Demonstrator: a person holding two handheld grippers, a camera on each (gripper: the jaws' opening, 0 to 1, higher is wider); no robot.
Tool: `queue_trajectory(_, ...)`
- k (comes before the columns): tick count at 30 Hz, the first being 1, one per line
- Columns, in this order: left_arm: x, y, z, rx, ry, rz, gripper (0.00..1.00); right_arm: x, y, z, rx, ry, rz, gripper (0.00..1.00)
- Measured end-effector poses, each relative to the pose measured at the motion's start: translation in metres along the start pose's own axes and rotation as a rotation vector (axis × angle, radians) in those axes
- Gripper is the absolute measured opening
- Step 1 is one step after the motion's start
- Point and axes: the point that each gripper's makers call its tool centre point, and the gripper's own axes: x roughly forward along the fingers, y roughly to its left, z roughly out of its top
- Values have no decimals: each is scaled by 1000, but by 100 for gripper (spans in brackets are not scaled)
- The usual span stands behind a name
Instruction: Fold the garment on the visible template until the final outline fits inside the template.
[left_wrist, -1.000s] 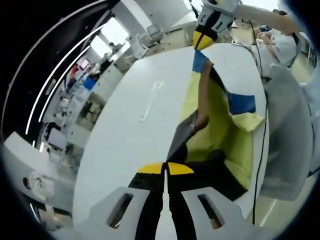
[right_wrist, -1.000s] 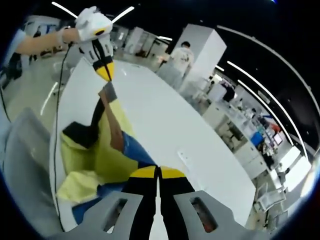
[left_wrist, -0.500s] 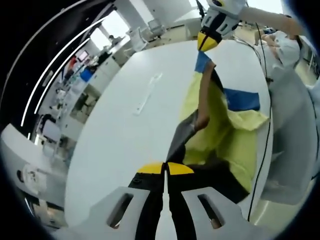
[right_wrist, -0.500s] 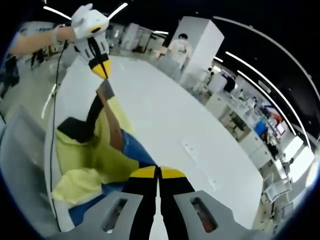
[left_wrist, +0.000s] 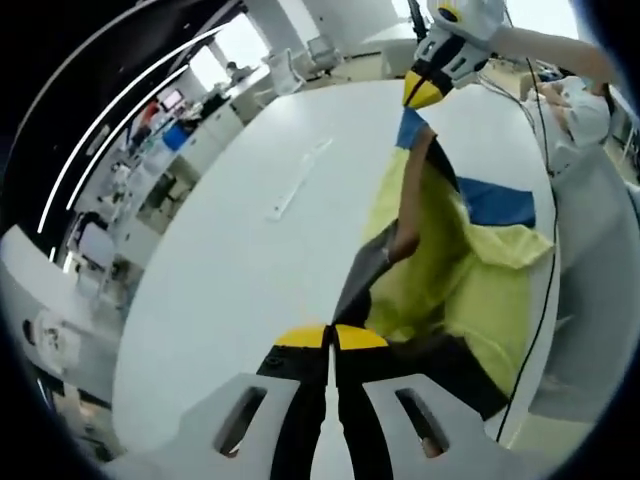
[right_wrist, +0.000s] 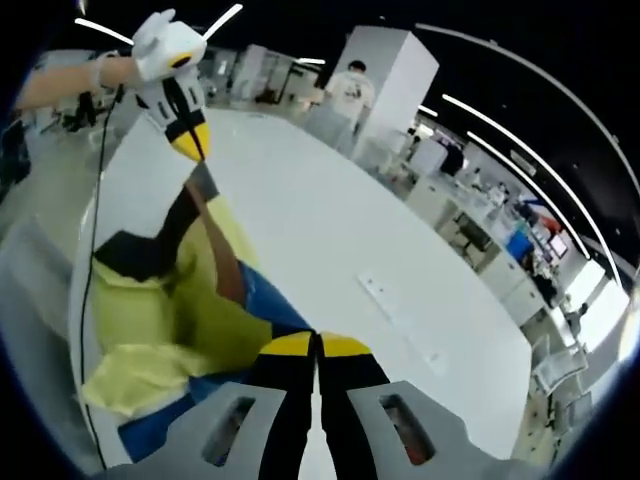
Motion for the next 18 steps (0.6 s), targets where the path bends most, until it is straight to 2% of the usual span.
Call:
queue_trajectory(5, 11, -2, -4, -21, 13, -20, 0, 9, 0, -6, 9, 12, 1, 1)
queue_trajectory(18, 37, -3, -8, -47, 27, -18, 0, 35, -4, -24, 35, 45, 4, 1)
